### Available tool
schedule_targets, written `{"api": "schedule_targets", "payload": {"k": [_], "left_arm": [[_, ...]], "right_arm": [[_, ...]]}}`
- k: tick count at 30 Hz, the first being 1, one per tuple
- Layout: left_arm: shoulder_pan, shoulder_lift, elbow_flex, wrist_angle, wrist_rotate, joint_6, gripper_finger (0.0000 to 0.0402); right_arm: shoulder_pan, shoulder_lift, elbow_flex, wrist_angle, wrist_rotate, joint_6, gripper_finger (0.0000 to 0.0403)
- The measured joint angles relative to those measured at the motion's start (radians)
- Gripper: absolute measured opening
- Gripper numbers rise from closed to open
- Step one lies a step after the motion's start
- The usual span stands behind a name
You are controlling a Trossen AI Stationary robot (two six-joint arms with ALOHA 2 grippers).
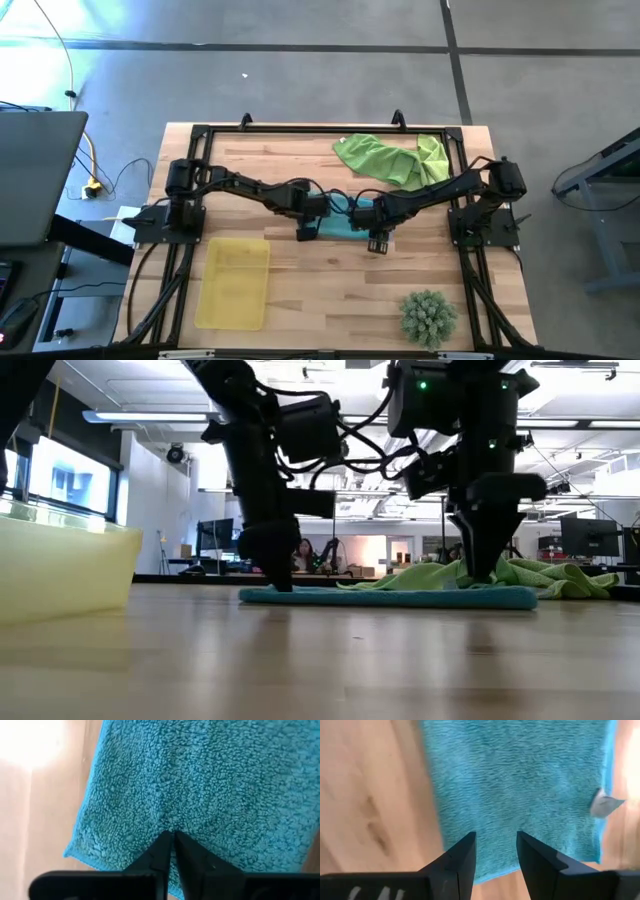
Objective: Roll microfiber towels into tight, uniform cylinder then place into a basket
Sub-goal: Roll the blue microfiber towel
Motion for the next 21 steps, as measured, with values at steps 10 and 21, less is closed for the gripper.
{"api": "schedule_targets", "payload": {"k": [10, 21], "left_arm": [[-0.15, -0.022, -0.003, -0.042, 0.079, -0.491, 0.0013], [-0.257, -0.173, -0.007, 0.029, 0.136, -0.408, 0.0013]], "right_arm": [[-0.081, 0.024, 0.002, 0.044, 0.036, -0.167, 0.0134], [-0.193, 0.041, 0.002, 0.079, 0.043, -0.261, 0.0134]]}}
